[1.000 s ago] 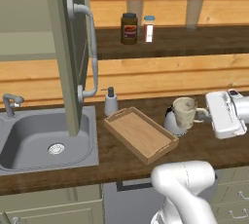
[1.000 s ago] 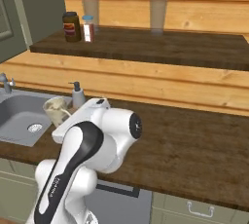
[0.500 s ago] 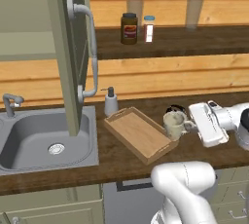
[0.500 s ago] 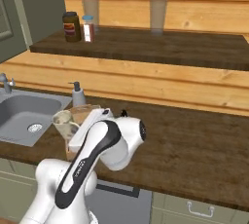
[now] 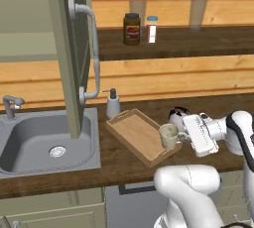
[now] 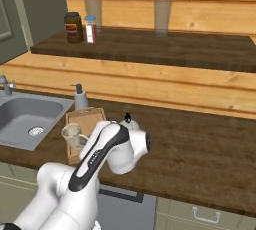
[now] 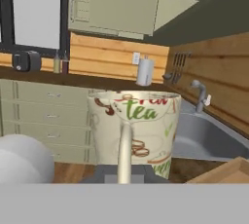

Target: Pick the kettle from the counter and place it on the tray. Then pick the mug from the cabinet and place it on the tray. Then close the cabinet doors.

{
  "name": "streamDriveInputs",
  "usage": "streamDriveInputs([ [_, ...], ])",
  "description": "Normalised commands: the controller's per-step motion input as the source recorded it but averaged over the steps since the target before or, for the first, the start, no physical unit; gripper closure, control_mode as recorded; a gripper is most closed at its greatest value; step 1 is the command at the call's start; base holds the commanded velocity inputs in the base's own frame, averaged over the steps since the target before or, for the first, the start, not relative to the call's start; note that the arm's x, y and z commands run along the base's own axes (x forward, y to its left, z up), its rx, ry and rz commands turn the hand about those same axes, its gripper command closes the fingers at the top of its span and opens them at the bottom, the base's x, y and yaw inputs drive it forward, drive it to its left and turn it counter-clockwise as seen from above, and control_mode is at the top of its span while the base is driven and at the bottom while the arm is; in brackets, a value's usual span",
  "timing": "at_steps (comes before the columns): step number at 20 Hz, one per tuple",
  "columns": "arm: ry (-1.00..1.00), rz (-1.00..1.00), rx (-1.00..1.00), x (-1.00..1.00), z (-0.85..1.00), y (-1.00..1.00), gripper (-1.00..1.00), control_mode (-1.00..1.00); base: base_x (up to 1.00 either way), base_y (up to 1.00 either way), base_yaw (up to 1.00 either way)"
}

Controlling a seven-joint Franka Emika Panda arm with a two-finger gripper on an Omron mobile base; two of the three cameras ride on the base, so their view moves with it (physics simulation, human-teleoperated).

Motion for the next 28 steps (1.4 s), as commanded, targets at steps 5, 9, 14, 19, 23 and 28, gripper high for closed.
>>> streamDriveInputs([
  [5, 0.00, 0.00, 0.01, 0.63, -0.44, 0.00, 1.00, -1.00, 0.00, 0.00, 0.00],
  [9, 0.00, 0.01, 0.00, 0.57, -0.41, 0.00, 1.00, -1.00, 0.00, 0.00, 0.00],
  [14, 0.01, 0.04, 0.00, 0.45, -0.32, 0.00, 1.00, -1.00, 0.00, 0.00, 0.00],
  [19, 0.03, 0.05, 0.00, 0.42, -0.24, 0.00, 1.00, -1.00, 0.00, 0.00, 0.00],
  [23, 0.02, 0.05, 0.00, 0.37, -0.23, 0.00, 1.00, -1.00, 0.00, 0.00, 0.00],
  [28, 0.00, 0.05, 0.00, 0.22, -0.25, 0.00, 1.00, -1.00, 0.00, 0.00, 0.00],
])
